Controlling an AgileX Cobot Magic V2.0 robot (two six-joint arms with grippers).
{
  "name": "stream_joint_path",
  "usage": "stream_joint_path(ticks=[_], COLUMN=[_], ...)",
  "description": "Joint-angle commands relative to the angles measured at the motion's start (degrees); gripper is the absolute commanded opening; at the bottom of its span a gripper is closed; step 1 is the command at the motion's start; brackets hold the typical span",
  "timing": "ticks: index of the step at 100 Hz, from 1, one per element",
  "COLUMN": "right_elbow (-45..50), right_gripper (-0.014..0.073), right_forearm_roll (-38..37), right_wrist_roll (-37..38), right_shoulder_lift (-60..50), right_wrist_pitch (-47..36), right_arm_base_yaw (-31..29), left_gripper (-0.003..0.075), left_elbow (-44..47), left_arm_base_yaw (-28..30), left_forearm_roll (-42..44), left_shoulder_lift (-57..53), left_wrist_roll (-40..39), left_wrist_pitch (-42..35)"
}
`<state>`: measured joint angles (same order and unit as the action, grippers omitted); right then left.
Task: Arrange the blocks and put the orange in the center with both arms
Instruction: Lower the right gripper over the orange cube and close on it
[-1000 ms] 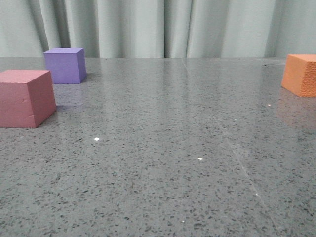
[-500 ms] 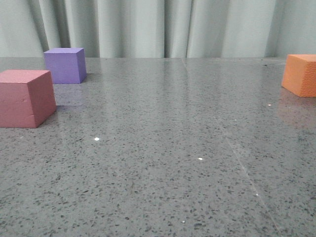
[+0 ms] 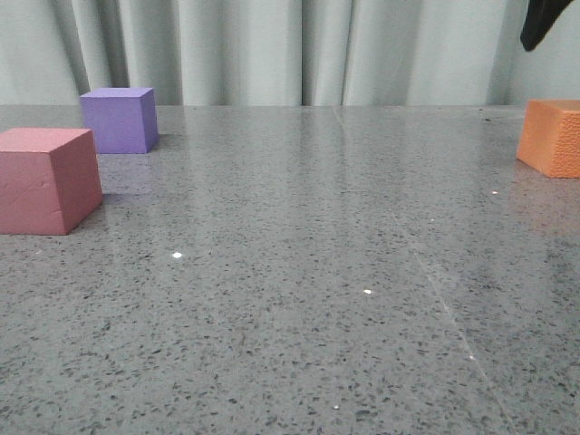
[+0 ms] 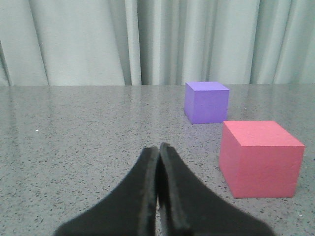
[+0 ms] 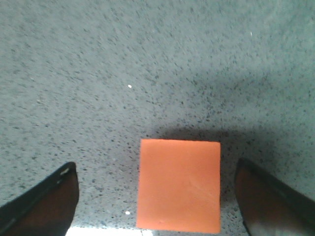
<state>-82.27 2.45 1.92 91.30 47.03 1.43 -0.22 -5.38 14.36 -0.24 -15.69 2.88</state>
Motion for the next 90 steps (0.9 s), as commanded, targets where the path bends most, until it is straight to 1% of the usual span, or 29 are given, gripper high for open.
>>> stream_joint_path(ticks=[1,42,90], right_elbow=[-2.1,-2.1,-2.1], right_gripper=[0.0636,0.0636,0.0636], right_forearm_roll=[0.1,0.1,0.1], right_wrist_roll=[-0.8,-0.4,-0.3], right_shoulder_lift=[-1.1,3.0,3.2], right_wrist_pitch=[-2.0,-1.6,-2.0], right_arm_base_yaw=[-0.5,-0.5,-1.2], left_gripper=[-0.0019,-0.0019,-0.0019], left_elbow=[3.0,3.0,3.0], left_arm_base_yaw=[0.2,0.2,0.2], left_forearm_roll=[-0.3,-0.3,-0.3], left_shoulder_lift=[-1.8,-1.8,-1.8], left_wrist_roll=[-0.6,-0.6,-0.6], left_wrist_pitch=[-4.3,-4.3,-4.3])
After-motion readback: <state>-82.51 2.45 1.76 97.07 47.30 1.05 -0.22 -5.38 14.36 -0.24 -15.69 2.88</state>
